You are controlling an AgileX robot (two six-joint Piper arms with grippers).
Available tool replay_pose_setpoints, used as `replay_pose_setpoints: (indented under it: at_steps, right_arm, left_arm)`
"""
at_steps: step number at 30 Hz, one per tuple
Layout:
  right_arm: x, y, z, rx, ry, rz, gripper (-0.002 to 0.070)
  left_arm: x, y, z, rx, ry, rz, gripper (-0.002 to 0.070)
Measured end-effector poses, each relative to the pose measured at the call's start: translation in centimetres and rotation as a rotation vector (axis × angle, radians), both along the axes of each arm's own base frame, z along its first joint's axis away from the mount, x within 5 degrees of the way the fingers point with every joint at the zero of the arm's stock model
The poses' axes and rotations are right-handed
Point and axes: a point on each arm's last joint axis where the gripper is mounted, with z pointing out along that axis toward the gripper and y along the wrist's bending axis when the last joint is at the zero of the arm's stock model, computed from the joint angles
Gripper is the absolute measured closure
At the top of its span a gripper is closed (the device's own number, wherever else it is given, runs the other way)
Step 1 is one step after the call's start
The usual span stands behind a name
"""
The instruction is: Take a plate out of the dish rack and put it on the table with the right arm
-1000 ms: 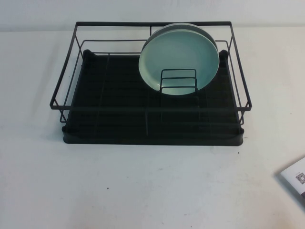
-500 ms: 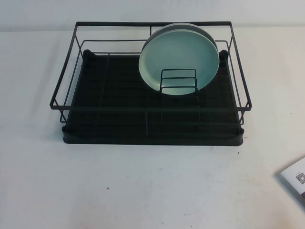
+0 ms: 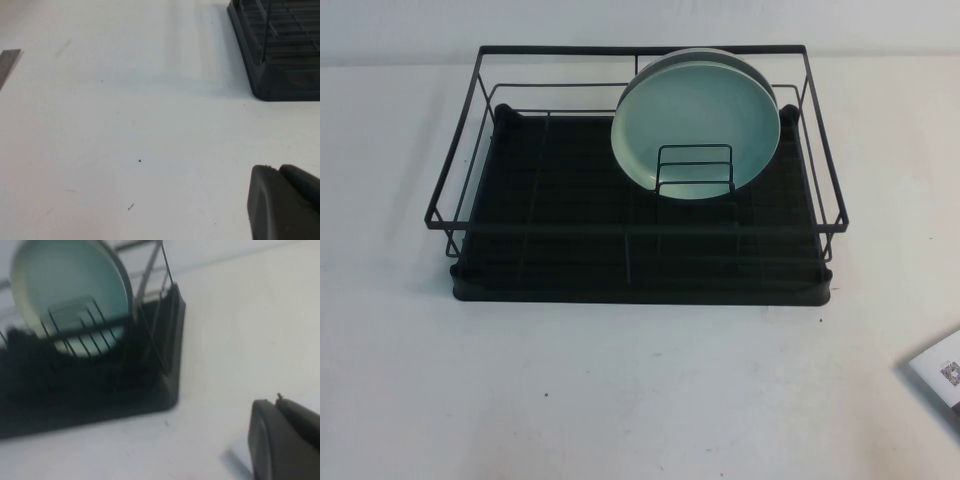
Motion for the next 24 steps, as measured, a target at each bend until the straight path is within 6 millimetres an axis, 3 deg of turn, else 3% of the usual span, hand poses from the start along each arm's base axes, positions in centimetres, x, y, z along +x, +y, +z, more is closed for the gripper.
replay_pose_setpoints:
  at_steps: [4,12,15,19,24]
  right_arm:
    - [0.2,-0.4,1.3,0.333,-0.086,-0.069,0.0694]
    - [0.2,-0.5,2.0,0.467,-0.101,-0.084,0.0694]
    - [0.7,0.2,4.1,0.411,-0.038,-0.019,0.0694]
    - [3.3,1.4,8.7,0.221,0.103,0.091,0.0694]
    - [10.1,2.6,12.2,0.005,0.295,0.220,0.0694]
  left_arm:
    - [0.0,0.0,0.0,0.000,0.000,0.000,0.0680]
    - [0.0,0.0,0.0,0.000,0.000,0.000,0.0680]
    - [0.0,0.0,0.0,0.000,0.000,0.000,0.0680]
    - [0.0,0.0,0.0,0.000,0.000,0.000,0.0680]
    - [0.0,0.0,0.0,0.000,0.000,0.000,0.0680]
